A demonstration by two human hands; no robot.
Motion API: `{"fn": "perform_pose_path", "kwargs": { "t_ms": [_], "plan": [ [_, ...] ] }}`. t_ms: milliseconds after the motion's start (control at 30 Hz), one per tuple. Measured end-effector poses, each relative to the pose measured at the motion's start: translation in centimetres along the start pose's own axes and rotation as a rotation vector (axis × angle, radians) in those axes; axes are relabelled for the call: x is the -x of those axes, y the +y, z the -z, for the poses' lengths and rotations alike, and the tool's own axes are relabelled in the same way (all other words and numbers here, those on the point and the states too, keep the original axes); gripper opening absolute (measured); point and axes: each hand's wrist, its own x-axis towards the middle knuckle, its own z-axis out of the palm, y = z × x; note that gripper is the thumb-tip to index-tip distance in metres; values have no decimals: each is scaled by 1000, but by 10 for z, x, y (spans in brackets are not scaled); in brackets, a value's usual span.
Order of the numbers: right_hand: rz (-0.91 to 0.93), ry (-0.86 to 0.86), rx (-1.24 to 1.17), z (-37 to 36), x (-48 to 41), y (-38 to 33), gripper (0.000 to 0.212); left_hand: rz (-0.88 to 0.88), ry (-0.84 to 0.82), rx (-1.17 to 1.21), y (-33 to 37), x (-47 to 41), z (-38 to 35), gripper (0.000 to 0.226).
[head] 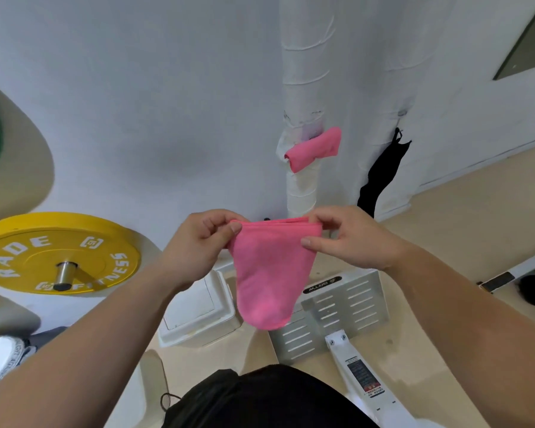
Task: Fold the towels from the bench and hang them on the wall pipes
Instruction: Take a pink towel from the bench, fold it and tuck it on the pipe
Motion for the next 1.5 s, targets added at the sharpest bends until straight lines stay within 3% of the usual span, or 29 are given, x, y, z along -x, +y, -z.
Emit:
{"fn": "perform_pose_path", "kwargs": {
  "t_ms": [100,233,300,467,633,733,800,867,900,1000,1167,1367,1500],
  "plan": [
    [39,73,-146,-4,-17,-17,20,-14,74,52,1,-6,10,26],
    [48,158,-381,-14,-40,-39,22,-30,40,211,7,-19,31,25],
    [62,177,-443,-17,-51,-51,36,-15,-57,249,6,-30,51,35],
    [84,106,-415,-34,-81,-87,50,22,-551,323,14,-68,102,74],
    [33,199,-358,-54,-110,-108,52,-75,-632,120,28,-101,117,68],
    [-49,296,-446,-68,-123,-105,55,-122,-567,116,24,-109,125,61],
    [-137,253,-488,-80,-127,-94,65,-141,-509,131,19,-109,131,57],
    [-252,169,-352,-97,-128,-74,72,-179,-436,115,10,-113,139,48],
    [-312,125,-265,-107,-129,-62,65,-204,-393,84,4,-117,144,42],
    [-501,-25,-111,-137,-131,-35,15,-214,-292,-40,-18,-128,161,31],
    [-530,-49,12,-160,-136,-20,10,-54,-50,-80,-65,-136,194,39],
    [-581,232,-268,-161,-132,-29,11,161,238,54,-139,-129,219,42],
    [-555,380,-618,-167,-130,-32,8,308,358,172,-180,-115,222,42]
  ]
}}
